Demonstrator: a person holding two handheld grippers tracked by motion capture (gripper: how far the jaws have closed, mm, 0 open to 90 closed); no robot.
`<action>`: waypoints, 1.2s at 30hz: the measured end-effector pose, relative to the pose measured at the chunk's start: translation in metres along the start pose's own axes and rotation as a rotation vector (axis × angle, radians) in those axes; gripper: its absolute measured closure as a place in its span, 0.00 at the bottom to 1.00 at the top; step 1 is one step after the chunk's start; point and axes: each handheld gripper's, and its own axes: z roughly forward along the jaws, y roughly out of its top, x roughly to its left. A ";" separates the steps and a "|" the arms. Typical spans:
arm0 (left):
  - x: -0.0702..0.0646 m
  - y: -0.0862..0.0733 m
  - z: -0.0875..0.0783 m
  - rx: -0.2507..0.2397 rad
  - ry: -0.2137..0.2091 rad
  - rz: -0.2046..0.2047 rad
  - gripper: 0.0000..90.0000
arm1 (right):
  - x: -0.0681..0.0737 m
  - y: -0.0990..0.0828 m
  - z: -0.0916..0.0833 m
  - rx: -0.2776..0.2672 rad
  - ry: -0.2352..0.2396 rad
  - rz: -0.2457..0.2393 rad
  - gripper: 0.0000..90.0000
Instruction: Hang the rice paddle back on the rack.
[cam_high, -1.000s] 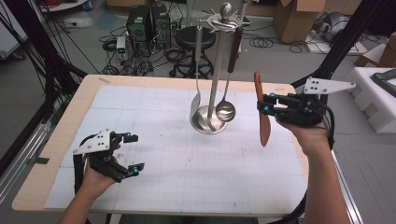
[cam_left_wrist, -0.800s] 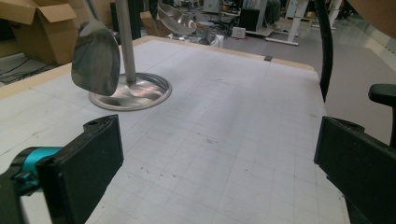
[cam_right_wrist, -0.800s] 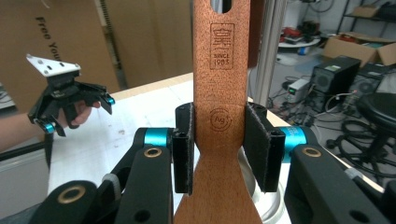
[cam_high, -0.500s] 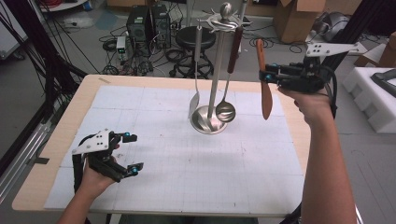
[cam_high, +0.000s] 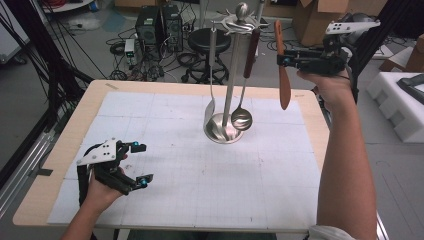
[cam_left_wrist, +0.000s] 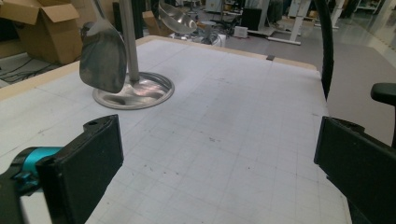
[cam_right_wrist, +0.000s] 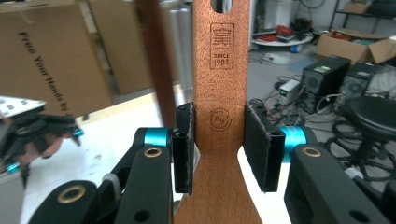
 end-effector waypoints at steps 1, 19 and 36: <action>0.000 0.000 0.000 0.001 -0.002 0.001 0.02 | -0.003 0.000 0.001 0.004 0.000 0.010 0.73; 0.000 0.000 -0.001 -0.005 -0.004 -0.006 0.02 | -0.020 0.008 0.025 0.003 0.019 0.032 0.73; 0.000 -0.001 -0.001 -0.003 -0.002 -0.014 0.02 | -0.026 0.006 0.036 0.003 0.083 0.050 0.73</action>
